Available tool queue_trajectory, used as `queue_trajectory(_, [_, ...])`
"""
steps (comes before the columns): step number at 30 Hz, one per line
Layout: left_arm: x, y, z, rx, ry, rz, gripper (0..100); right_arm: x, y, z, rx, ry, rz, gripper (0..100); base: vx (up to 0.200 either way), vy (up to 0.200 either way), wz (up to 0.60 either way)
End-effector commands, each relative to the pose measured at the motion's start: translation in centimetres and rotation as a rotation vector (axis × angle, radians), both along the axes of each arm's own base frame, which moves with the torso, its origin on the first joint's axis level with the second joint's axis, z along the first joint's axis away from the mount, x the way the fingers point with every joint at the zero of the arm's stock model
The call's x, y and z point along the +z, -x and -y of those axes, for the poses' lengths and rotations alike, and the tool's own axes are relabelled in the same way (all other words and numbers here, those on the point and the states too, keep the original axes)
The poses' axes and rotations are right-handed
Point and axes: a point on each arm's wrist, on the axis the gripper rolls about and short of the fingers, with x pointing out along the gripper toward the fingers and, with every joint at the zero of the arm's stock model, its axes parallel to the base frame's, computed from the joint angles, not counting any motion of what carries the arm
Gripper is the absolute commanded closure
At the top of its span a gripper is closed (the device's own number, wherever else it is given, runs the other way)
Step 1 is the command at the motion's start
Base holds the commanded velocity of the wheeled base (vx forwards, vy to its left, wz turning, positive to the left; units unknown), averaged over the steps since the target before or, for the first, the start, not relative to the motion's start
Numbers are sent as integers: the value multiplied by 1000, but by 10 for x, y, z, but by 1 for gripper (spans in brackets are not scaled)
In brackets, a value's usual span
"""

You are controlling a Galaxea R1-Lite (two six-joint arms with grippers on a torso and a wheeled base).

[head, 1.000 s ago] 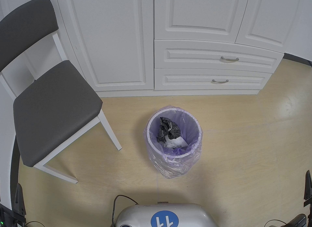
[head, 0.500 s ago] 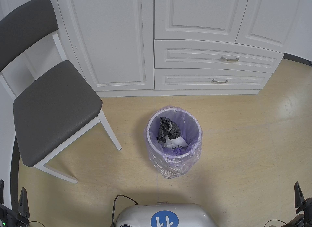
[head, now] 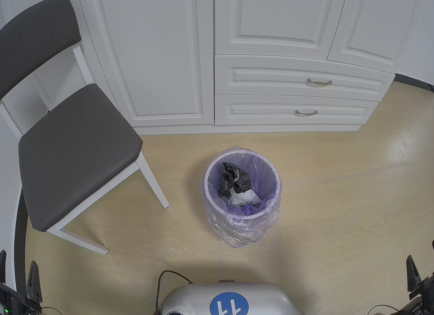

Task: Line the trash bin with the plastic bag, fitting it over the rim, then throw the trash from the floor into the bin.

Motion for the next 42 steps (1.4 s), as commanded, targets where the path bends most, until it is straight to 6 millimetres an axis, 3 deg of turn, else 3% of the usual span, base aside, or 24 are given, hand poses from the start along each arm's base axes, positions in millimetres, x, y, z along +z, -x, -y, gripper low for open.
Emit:
queue_trajectory(1, [-5,0,0,0,0,-5,0,-5,0,0,8,2,-5,0,0,0,0])
queue_trajectory(22, [-7,0,0,-17,4,-22,0,-6,0,-2,66,34,-7,0,0,0,0])
queue_trajectory(30, [-7,-1,2,-83,2,-25,0,-7,0,1,-18,-75,-13,0,0,0,0])
queue_trajectory(42, [-12,0,3,-150,-2,-73,0,-7,0,1,-13,-108,-11,0,0,0,0])
